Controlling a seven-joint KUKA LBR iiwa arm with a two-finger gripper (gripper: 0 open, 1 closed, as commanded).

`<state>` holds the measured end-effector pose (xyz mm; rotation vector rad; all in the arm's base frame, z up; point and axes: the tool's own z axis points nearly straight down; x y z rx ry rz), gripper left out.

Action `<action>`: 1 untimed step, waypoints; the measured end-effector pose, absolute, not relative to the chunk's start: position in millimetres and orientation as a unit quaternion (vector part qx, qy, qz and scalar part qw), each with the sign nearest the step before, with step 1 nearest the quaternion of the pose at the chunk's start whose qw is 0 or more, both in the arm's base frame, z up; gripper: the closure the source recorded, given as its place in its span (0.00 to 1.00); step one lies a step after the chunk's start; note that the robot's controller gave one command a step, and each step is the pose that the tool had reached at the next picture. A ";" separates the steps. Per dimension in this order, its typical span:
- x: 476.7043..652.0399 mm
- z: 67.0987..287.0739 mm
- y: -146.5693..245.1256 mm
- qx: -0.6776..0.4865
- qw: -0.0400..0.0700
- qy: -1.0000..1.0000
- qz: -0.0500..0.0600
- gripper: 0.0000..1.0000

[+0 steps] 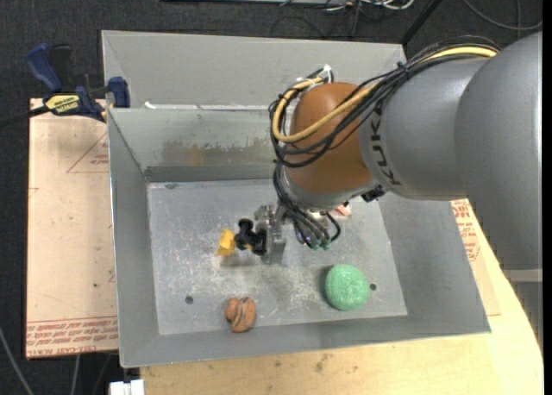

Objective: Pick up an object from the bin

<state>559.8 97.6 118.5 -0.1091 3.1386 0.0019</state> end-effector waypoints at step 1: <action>527.1 237.1 72.4 -0.041 0.001 0.999 0.000 1.00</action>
Offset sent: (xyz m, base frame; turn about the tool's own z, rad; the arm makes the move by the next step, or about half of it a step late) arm 0.0000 0.0000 0.0000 0.0000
